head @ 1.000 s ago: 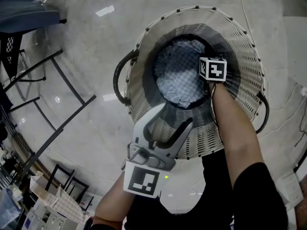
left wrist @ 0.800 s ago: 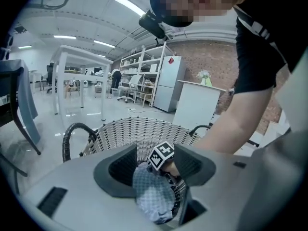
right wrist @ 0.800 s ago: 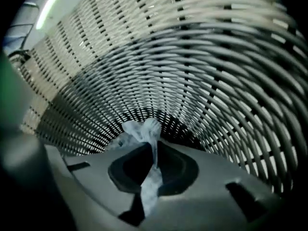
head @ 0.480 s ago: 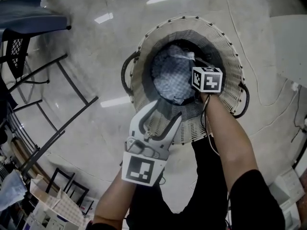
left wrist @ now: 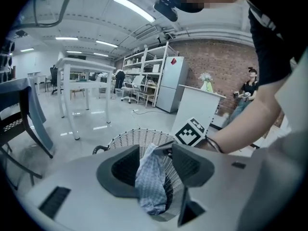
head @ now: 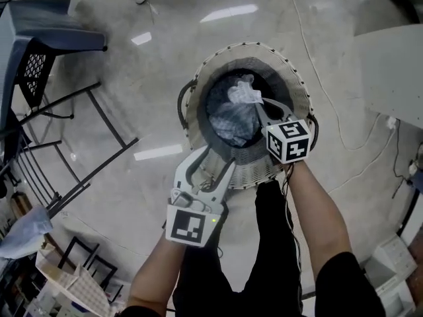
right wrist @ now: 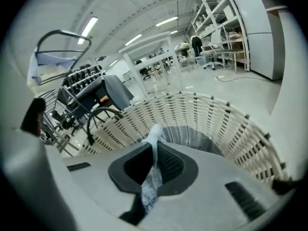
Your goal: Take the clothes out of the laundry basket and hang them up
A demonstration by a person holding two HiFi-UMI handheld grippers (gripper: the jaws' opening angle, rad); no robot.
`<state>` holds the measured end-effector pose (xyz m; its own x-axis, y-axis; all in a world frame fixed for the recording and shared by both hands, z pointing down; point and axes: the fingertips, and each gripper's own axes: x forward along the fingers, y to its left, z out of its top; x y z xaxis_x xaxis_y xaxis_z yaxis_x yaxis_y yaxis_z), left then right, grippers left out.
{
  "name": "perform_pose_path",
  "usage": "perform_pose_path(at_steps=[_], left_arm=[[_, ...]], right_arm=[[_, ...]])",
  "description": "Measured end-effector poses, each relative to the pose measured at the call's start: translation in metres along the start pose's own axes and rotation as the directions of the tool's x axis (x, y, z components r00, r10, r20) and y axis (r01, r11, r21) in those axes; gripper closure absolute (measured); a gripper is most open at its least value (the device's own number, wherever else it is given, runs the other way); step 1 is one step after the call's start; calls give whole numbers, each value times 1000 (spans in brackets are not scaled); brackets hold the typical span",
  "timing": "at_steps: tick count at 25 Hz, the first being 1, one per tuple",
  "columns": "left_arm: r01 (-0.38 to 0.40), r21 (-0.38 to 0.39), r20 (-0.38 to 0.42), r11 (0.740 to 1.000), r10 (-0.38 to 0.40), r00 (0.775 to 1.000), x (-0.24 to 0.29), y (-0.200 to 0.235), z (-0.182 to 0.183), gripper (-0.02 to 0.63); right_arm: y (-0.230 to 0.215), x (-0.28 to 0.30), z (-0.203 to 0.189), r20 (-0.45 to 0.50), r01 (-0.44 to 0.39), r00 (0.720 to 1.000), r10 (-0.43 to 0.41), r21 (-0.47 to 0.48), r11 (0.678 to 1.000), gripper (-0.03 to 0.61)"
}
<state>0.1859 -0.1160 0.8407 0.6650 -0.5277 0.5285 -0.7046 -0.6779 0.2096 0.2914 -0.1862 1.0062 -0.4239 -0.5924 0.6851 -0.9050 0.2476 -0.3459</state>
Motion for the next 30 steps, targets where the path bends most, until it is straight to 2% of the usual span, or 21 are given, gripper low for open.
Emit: perform_pose_path(at_steps=[6, 8, 12, 16, 21, 23, 28, 30], left_arm=[[-35, 22, 38, 999, 34, 999, -25, -1, 33, 413], [-43, 40, 50, 998, 41, 998, -34, -1, 44, 413], [-69, 23, 55, 997, 67, 996, -48, -2, 71, 413], [-87, 43, 71, 995, 84, 994, -69, -5, 102, 413], [-120, 60, 92, 991, 114, 989, -102, -3, 153, 413], [-124, 82, 105, 989, 115, 988, -111, -4, 168, 413], [-144, 80, 127, 986, 133, 983, -142, 4, 202, 411], [-152, 76, 132, 985, 141, 981, -153, 6, 214, 411]], right_arm=[[47, -67, 58, 59, -95, 993, 106, -166, 982, 563], [64, -89, 79, 77, -128, 986, 146, -201, 971, 563], [97, -132, 121, 98, -194, 969, 229, -279, 940, 563], [132, -173, 155, 75, -243, 954, 291, -376, 894, 563], [171, -218, 198, 57, -292, 934, 352, -446, 846, 563], [188, -238, 215, 44, -314, 923, 381, -485, 816, 563], [234, -301, 263, 51, -373, 874, 484, -569, 733, 563], [250, -327, 283, 59, -386, 857, 513, -586, 712, 563]])
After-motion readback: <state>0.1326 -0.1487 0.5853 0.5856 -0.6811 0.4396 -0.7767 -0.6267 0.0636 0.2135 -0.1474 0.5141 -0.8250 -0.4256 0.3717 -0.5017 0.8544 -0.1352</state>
